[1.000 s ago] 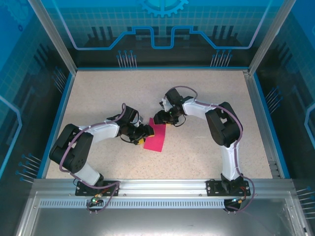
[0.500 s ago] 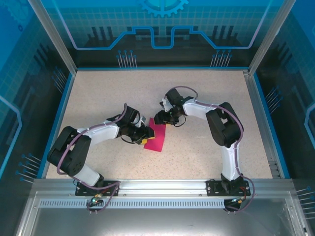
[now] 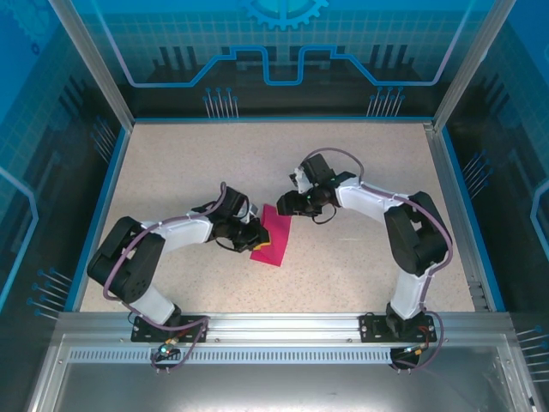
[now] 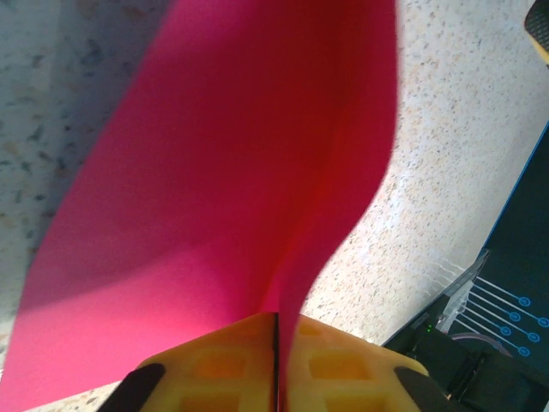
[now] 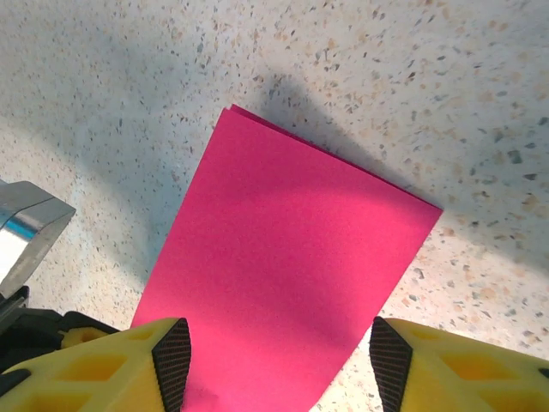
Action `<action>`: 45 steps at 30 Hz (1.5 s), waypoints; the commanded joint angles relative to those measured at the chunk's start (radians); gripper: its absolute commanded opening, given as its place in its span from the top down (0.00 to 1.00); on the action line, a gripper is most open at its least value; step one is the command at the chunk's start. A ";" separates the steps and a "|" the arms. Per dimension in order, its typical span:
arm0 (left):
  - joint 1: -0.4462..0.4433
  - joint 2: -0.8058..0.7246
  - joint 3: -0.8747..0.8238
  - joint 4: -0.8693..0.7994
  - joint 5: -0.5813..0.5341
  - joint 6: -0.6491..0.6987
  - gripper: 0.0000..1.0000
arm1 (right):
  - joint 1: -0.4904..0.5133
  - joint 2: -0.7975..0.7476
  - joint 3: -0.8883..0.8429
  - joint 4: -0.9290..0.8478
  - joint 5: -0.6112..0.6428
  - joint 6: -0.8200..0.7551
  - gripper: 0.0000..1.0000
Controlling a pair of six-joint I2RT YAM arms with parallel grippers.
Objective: Fold a paper plane with a square sheet of paper (pick it up from the middle)
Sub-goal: Fold the triangle a second time at the center of the table.
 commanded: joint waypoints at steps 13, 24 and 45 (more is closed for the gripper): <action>-0.016 -0.188 0.063 -0.133 -0.122 -0.002 0.98 | -0.026 -0.166 -0.067 0.024 0.074 0.077 0.39; -0.027 -0.089 0.038 -0.073 -0.093 0.008 0.97 | -0.016 -0.110 -0.072 0.024 0.027 0.076 0.44; -0.040 -0.055 0.022 -0.126 -0.104 0.032 0.77 | 0.106 0.134 0.011 -0.018 -0.075 0.064 0.80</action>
